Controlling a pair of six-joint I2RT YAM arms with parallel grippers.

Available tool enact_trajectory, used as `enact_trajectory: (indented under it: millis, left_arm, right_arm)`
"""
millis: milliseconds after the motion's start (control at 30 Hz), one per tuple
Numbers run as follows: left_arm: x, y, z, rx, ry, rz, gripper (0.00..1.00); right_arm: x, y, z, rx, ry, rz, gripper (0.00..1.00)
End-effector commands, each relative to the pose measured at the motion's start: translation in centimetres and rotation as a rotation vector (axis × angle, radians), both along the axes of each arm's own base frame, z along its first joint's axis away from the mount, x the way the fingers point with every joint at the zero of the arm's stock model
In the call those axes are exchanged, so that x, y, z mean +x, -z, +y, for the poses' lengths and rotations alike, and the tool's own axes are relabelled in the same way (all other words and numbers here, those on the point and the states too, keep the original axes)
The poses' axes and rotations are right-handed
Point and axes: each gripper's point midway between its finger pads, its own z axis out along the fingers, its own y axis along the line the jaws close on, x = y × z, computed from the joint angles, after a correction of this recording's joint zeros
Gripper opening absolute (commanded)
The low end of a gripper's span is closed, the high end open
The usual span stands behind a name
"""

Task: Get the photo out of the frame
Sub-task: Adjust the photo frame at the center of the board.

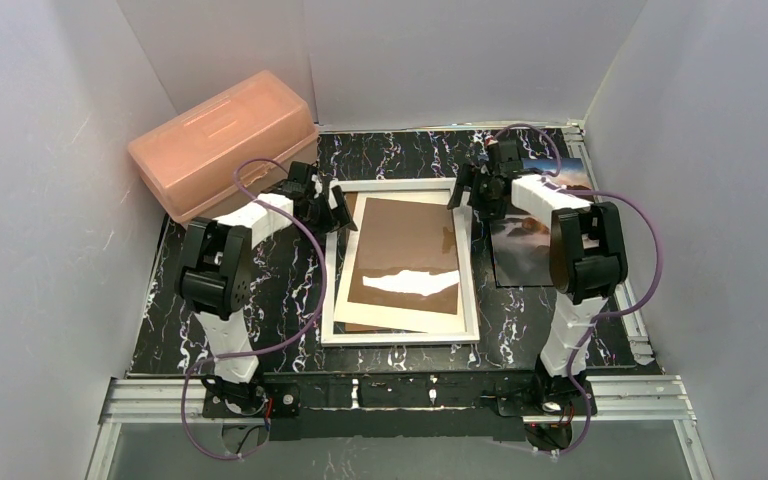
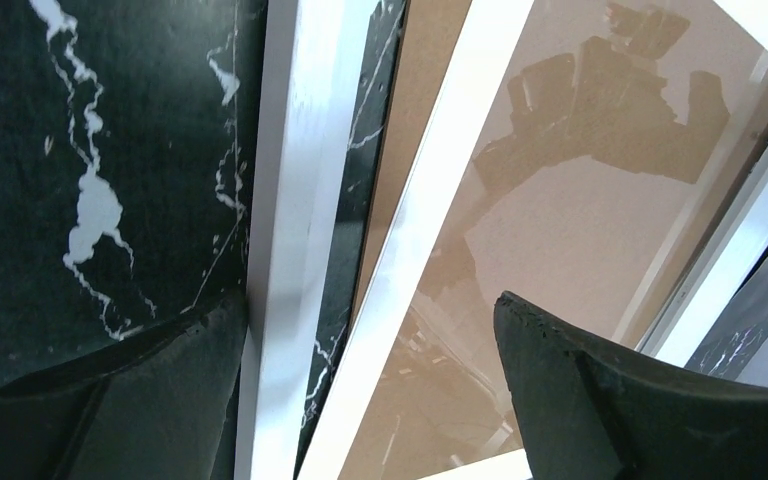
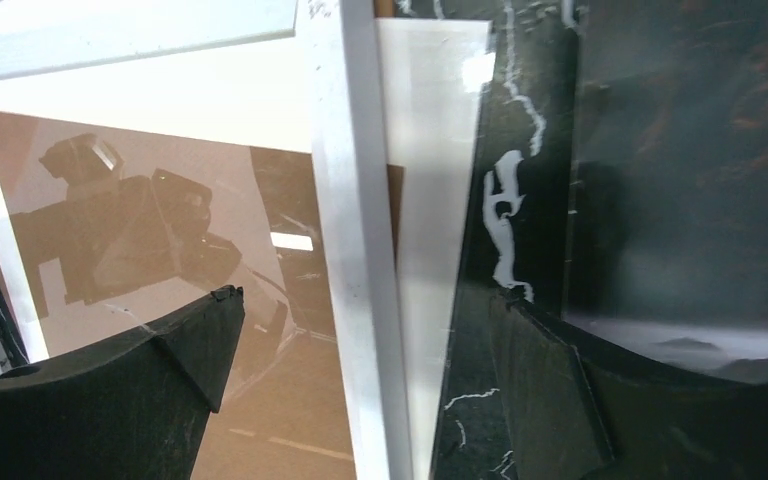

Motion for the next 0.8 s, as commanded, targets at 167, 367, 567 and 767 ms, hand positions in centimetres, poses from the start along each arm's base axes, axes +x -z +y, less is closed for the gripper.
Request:
enact_trajectory:
  millis: [167,367,567,767]
  left_arm:
    - [1.2,-0.2,-1.2,-0.028,0.059,-0.001,0.88]
    - [1.7,0.1,-1.9,-0.056,0.091,0.001,0.87]
    - [1.9,0.1,-2.7,-0.091,0.121,0.024,0.85]
    - [1.3,-0.9,-1.6,-0.034,0.091,0.028,0.88]
  right_arm:
    - [2.1,1.0,0.0,0.07,-0.002,0.029,0.99]
    - [2.6,0.9,3.3,0.263,-0.049,0.045,0.99]
    - [2.6,-0.5,4.8,0.369,-0.075,0.029,0.99]
    - [3.1,-2.4,3.1,0.265,-0.056,-0.023,0.99]
